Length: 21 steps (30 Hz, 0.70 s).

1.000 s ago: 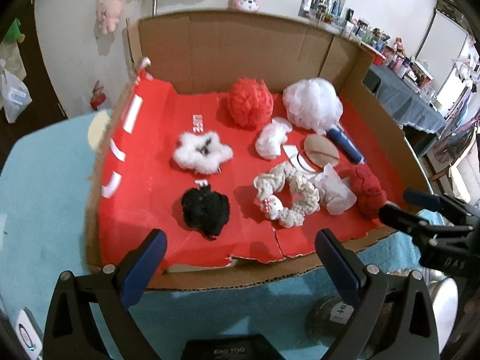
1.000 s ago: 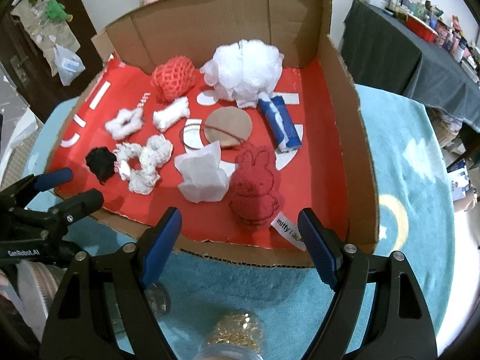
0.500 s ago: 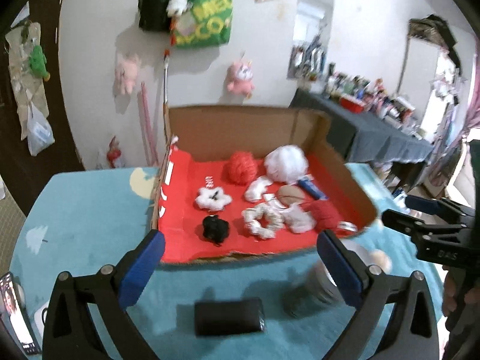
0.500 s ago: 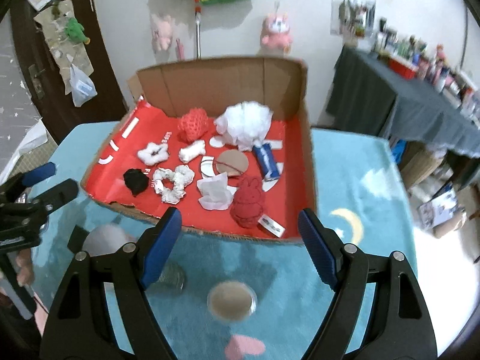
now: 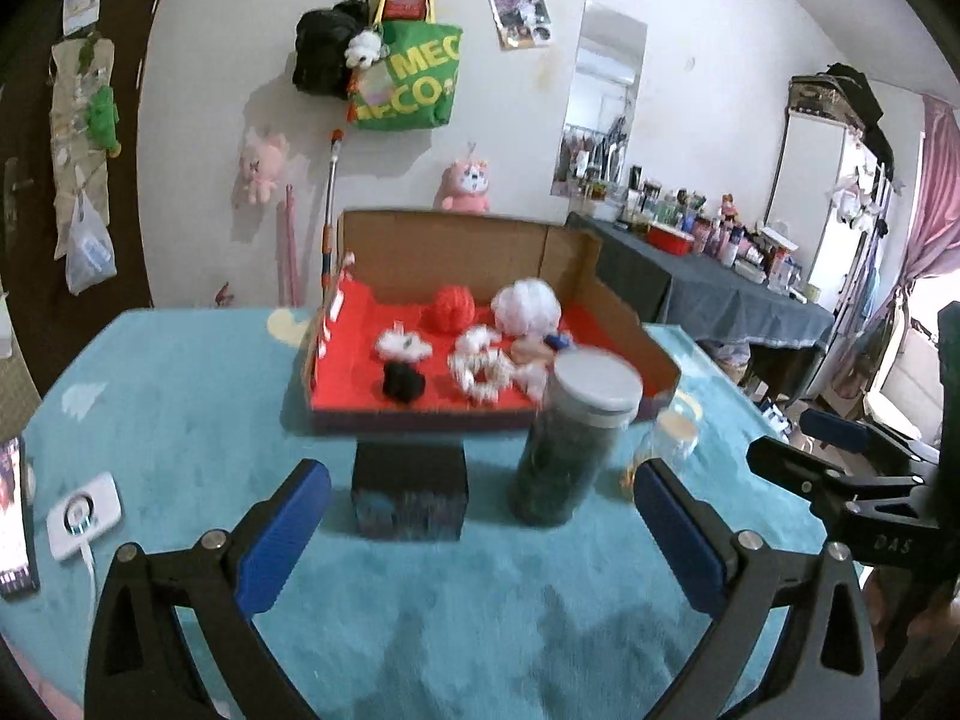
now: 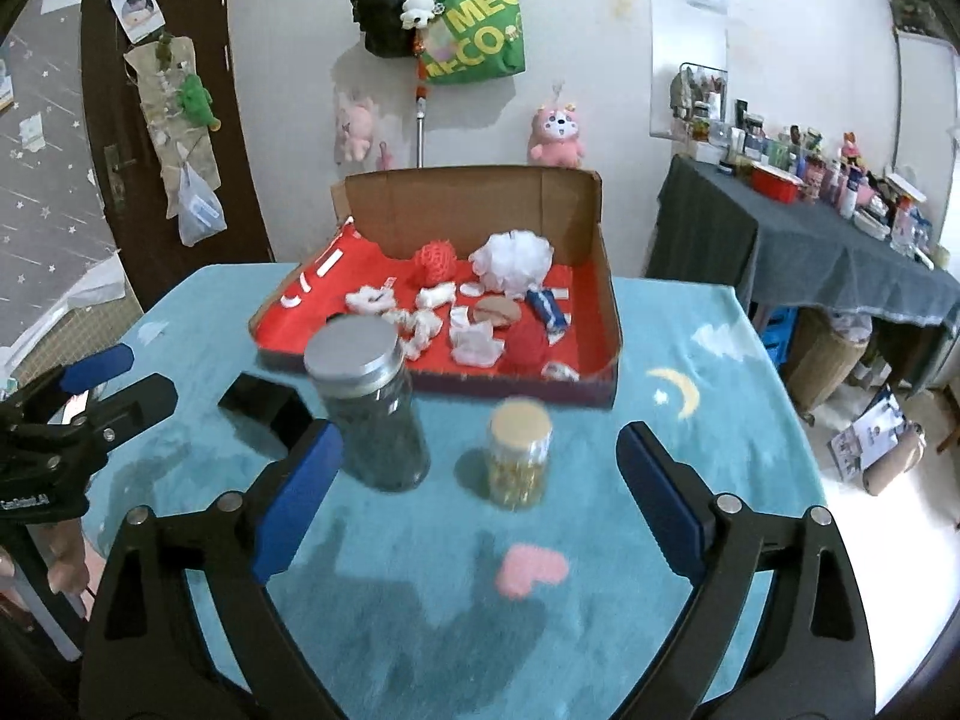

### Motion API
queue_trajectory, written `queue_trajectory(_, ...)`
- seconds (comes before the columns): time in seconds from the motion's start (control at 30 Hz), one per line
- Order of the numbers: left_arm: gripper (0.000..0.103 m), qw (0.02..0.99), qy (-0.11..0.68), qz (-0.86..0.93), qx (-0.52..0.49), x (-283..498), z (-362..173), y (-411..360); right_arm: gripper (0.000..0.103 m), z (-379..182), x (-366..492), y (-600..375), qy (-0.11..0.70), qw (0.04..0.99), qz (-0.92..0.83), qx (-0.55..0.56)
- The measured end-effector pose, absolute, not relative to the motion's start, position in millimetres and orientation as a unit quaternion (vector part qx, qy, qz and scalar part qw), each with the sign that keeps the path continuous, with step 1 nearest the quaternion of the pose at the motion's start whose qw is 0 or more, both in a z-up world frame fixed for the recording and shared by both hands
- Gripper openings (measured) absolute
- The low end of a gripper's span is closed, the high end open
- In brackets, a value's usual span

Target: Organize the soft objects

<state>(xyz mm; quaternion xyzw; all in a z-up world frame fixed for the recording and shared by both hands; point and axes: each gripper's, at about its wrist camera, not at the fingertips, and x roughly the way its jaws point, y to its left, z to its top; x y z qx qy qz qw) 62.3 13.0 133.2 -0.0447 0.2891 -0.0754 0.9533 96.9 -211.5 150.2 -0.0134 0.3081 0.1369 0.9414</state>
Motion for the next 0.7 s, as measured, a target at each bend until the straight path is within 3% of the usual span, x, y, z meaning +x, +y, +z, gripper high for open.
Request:
queue_trajectory(0.4, 0.103, 0.923, 0.377, -0.059, -0.043, 75, 49, 3, 0.094, 65, 96, -212, 0.372, 0.922, 0.104, -0.014)
queue_trajectory(0.7, 0.103, 0.908, 0.418, -0.033, -0.017, 84, 17, -1, 0.094, 27, 112, -212, 0.412, 0.907, 0.083, -0.017)
